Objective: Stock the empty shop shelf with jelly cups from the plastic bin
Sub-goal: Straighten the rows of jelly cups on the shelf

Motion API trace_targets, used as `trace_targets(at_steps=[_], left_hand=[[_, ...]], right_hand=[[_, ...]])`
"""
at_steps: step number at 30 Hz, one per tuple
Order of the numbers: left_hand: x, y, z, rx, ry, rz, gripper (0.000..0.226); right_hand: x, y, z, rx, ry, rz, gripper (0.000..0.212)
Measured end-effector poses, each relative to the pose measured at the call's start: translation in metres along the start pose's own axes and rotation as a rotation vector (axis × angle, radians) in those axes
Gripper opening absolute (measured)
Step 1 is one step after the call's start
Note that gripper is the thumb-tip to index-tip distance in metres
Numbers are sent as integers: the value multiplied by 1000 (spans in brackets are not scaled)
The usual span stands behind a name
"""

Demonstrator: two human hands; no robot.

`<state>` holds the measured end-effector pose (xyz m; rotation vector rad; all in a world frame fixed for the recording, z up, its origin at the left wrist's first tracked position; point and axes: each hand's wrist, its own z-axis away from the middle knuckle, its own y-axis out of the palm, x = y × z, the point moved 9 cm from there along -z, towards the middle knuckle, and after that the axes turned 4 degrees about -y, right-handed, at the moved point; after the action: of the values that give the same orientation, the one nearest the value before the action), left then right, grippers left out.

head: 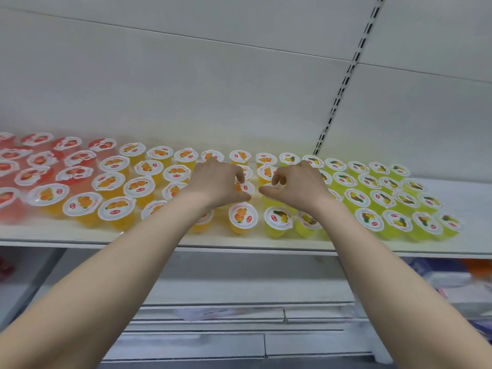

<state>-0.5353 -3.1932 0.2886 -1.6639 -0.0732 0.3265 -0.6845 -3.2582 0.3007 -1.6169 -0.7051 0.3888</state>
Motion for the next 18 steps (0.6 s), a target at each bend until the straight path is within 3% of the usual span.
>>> trace_targets(at_steps=[4, 8, 18], left_hand=[[7, -7, -7, -47, -14, 42, 40], [11, -17, -18, -159, -38, 26, 38], [-3, -6, -44, -90, -93, -97, 48]], right_hand=[[-4, -9, -14, -151, -3, -34, 37], [-4, -1, -31, -103, -8, 1, 38], [-2, 10, -48, 7, -23, 14, 33]])
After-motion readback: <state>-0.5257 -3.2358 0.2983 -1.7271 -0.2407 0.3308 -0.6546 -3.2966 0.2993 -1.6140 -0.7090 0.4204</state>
